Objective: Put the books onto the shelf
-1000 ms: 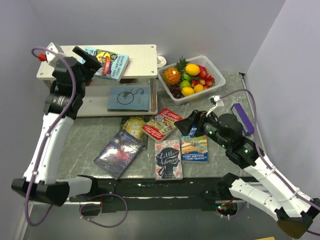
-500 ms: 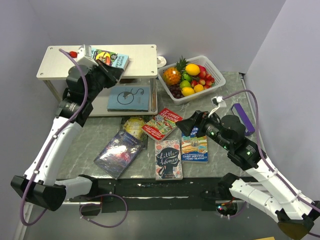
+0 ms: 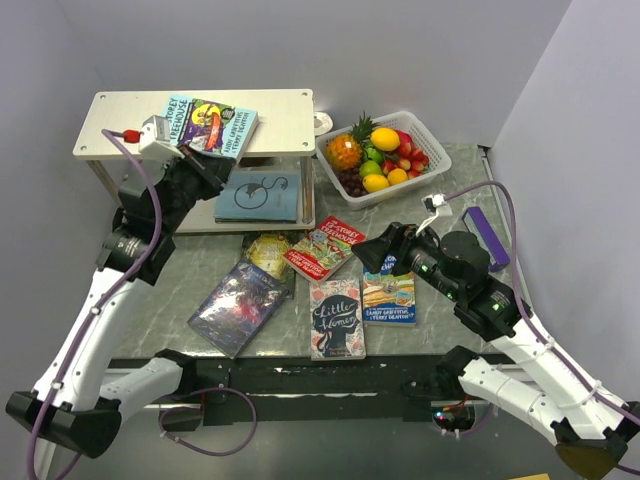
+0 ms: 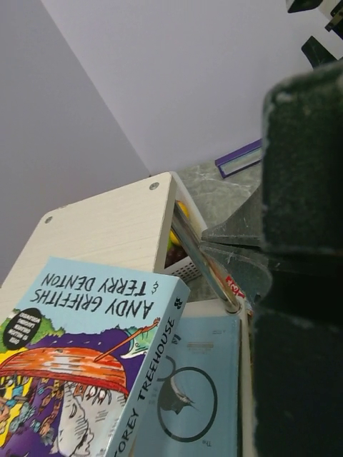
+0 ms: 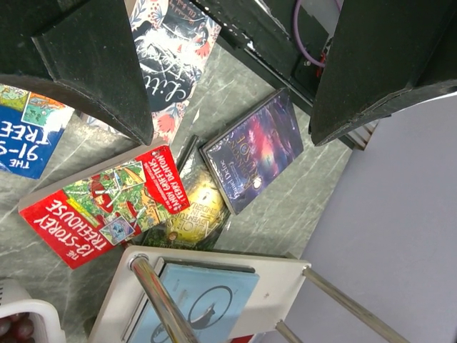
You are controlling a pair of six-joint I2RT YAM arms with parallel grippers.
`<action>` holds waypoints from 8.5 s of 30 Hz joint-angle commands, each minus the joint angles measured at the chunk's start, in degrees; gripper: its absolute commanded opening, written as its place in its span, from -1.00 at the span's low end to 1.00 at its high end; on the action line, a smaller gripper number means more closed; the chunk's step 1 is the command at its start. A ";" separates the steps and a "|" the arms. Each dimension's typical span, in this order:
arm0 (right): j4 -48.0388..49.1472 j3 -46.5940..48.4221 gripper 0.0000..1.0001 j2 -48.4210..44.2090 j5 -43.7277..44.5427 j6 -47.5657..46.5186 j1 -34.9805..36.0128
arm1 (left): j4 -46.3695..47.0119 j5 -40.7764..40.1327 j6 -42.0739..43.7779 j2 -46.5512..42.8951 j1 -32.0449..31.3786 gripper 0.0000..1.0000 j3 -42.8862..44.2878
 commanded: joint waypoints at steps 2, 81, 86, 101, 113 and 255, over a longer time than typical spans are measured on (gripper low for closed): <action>2.06 -0.50 0.94 0.01 0.27 0.17 -0.16 | 1.04 -3.28 1.37 -1.02 -0.18 -0.98 -0.96; 7.16 -30.82 0.99 6.95 -15.64 7.99 -1.12 | 16.15 -6.27 -22.80 12.59 -40.78 0.75 -41.03; 5.23 -32.58 0.99 7.82 -17.75 8.86 -0.86 | 16.06 -6.01 -22.19 16.20 -40.96 0.47 -41.03; 14.62 -38.64 0.82 16.79 -25.13 12.47 0.81 | 31.43 3.57 -23.77 23.94 -41.31 0.58 -49.29; 19.22 -39.17 -0.18 14.25 -28.57 13.35 1.51 | 42.62 9.82 -21.66 23.26 -41.40 0.44 -52.37; 45.40 4.51 0.99 16.53 -35.33 30.93 -9.82 | 31.80 -11.01 -19.54 -25.45 -27.95 -0.97 -24.51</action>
